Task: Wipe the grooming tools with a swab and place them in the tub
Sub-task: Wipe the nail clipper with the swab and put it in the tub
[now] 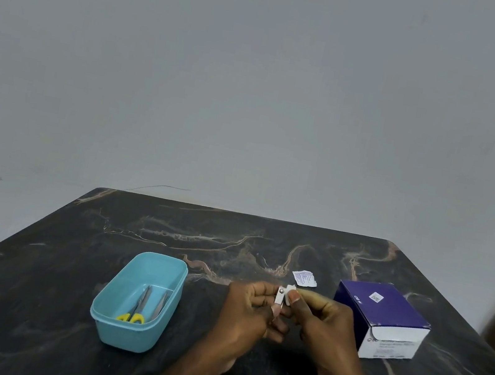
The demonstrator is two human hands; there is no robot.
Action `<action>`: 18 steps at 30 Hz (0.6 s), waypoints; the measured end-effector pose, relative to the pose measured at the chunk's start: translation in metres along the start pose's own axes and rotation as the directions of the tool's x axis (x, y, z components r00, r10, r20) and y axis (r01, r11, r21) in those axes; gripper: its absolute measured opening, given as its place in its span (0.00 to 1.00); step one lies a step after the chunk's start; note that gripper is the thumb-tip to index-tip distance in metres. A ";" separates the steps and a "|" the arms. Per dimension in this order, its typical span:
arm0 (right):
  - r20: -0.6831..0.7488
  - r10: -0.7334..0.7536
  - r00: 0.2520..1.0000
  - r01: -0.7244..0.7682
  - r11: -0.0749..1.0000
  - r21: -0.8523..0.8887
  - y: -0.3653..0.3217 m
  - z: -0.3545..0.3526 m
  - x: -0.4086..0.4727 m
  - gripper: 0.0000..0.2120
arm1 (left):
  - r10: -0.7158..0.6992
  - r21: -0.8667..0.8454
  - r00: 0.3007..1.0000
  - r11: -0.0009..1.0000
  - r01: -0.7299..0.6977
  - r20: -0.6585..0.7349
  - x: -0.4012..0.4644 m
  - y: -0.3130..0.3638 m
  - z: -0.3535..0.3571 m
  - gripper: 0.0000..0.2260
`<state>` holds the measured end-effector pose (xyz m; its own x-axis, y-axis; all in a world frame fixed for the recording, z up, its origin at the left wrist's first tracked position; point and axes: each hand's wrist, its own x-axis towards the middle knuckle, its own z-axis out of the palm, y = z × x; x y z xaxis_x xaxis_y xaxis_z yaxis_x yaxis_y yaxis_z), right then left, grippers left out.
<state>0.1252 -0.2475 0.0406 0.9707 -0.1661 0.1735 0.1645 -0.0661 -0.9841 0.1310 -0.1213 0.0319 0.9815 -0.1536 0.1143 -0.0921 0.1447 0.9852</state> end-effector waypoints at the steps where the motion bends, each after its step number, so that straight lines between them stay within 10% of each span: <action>1: 0.006 0.000 1.000 0.000 1.000 0.006 0.000 0.000 0.000 0.06 | 0.005 0.018 1.000 1.000 -0.005 0.005 0.000 0.000 0.001 0.11; 18: -0.045 -0.166 0.985 0.156 0.972 -0.177 0.005 -0.002 0.003 0.10 | 0.022 0.147 0.998 0.989 -0.029 0.053 -0.002 -0.002 0.002 0.12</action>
<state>0.1284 -0.2498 0.0363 0.9211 -0.1965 0.3361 0.2802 -0.2646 -0.9227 0.1290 -0.1236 0.0300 0.9690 -0.2019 0.1422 -0.1443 0.0042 0.9895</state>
